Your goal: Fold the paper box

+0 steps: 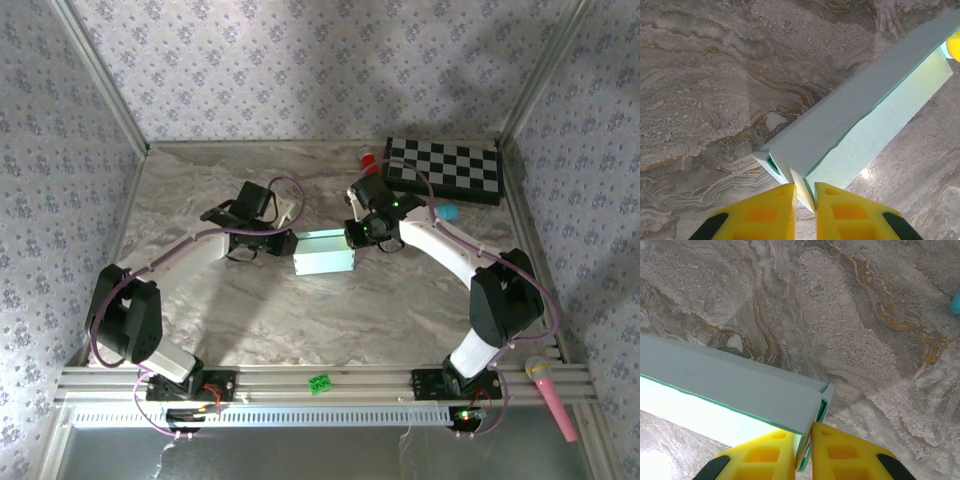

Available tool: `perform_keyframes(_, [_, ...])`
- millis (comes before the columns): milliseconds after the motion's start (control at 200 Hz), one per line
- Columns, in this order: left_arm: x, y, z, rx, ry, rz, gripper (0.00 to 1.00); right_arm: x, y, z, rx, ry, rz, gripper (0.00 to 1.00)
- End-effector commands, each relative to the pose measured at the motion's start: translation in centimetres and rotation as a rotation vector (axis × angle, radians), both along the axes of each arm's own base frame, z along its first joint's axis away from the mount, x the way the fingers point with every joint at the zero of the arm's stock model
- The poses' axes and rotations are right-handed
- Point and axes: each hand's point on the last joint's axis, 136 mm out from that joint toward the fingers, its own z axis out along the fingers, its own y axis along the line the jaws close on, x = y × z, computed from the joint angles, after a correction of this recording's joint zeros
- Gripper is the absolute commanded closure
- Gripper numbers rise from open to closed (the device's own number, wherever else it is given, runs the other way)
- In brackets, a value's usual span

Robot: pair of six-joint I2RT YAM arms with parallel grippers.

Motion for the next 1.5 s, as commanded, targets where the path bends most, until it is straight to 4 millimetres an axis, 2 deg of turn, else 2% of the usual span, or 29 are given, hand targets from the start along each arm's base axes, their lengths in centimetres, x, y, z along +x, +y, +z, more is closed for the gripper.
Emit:
perform_keyframes(0, [-2.0, -2.8, 0.2, -0.085, 0.044, -0.093, 0.81, -2.4, 2.3, -1.2, 0.035, 0.066, 0.106, 0.85])
perform_keyframes(730, [-1.5, -3.6, 0.6, -0.139, 0.061, -0.067, 0.87, -2.7, 2.7, -1.5, 0.041, 0.075, 0.116, 0.85])
perform_keyframes(1030, [-1.5, -3.7, 0.4, -0.145, 0.077, -0.045, 0.78, -2.6, 3.1, -1.5, 0.047, 0.075, 0.114, 0.85])
perform_keyframes(1499, [-1.0, -3.6, 0.3, -0.167, 0.114, 0.04, 0.77, -2.5, 3.2, -1.7, 0.048, 0.068, 0.095, 0.86])
